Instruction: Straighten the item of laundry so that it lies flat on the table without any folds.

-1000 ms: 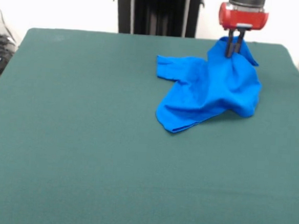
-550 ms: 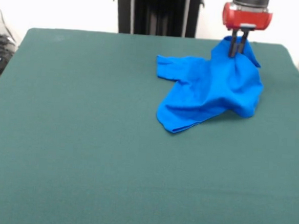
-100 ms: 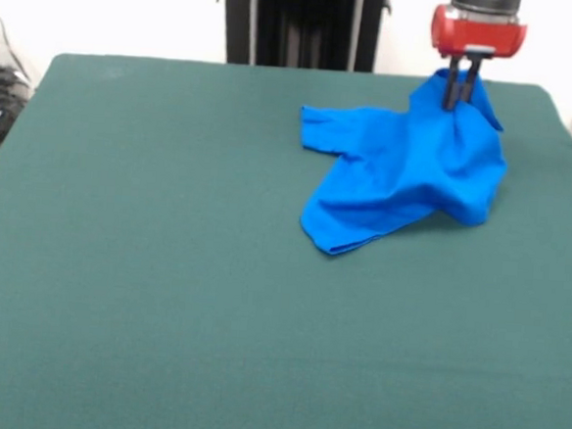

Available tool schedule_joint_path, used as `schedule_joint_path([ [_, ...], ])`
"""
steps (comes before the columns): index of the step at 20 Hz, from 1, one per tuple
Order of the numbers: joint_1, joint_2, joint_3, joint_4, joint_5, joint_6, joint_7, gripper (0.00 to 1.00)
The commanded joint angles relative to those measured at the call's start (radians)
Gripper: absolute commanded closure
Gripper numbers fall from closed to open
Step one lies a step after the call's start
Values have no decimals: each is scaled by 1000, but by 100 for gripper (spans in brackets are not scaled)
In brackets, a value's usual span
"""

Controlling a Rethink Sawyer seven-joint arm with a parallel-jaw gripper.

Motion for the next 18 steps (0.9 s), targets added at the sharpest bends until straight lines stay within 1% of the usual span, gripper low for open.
schedule_joint_path([
  [1,29,79,81,-62,82,-46,290,100],
  [10,60,94,81,-77,125,-49,297,100],
  [18,110,109,67,-94,193,-47,305,100],
])
